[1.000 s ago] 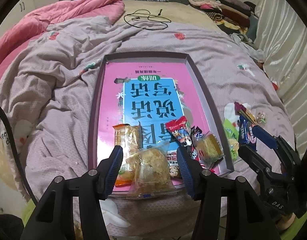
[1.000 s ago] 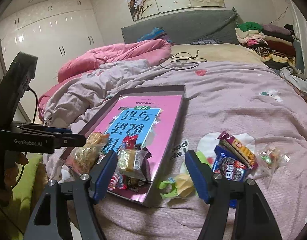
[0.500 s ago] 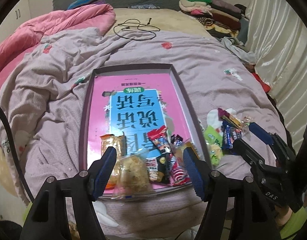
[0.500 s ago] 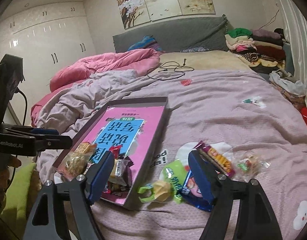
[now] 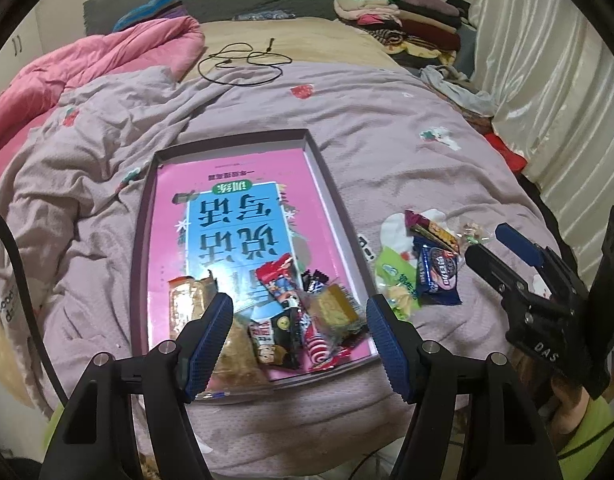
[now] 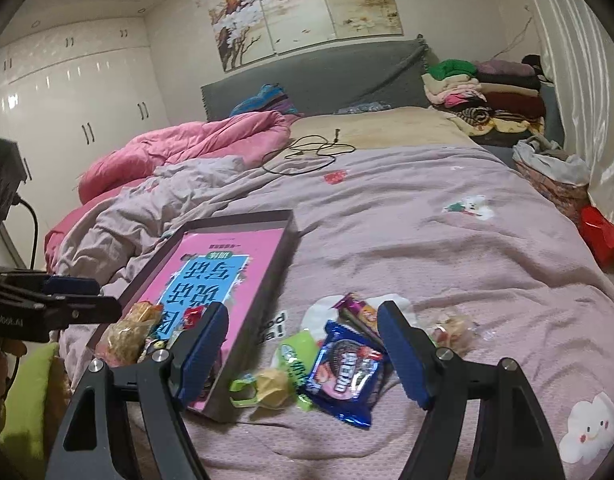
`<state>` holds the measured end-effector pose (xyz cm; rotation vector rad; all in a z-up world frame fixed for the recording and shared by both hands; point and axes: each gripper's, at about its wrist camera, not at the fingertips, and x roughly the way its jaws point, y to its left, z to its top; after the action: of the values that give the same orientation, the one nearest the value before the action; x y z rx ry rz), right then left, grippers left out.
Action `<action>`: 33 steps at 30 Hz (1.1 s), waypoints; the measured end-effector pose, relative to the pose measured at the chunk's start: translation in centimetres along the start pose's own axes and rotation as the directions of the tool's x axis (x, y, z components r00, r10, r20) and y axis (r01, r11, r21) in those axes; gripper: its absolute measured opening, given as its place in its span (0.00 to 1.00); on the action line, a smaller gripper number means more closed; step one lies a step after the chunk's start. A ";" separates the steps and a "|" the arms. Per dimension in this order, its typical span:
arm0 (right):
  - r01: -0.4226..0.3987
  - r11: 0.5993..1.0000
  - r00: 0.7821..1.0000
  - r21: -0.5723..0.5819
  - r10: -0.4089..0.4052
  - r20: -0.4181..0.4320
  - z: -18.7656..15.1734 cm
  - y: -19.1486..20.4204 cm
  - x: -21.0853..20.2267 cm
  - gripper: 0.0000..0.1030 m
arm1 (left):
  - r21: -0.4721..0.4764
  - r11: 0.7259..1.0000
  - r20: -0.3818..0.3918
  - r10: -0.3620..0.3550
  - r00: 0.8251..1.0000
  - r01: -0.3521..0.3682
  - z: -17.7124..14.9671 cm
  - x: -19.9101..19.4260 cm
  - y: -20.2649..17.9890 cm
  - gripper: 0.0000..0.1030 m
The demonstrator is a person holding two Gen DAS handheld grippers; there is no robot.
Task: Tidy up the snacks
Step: 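Move both open tools to the snack pile beside the tray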
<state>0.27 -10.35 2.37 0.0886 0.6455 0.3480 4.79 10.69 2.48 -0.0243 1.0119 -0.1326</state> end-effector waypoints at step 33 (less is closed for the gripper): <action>0.118 0.980 0.993 0.163 -0.121 0.009 0.3 -6.8 -1.3 0.74 | 0.161 0.985 -0.069 -0.059 0.996 0.070 0.4 2.3 -7.3 0.69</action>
<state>1.44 -17.18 2.08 0.2074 0.6565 0.1779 5.62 3.15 1.32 0.0970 1.0615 -0.2767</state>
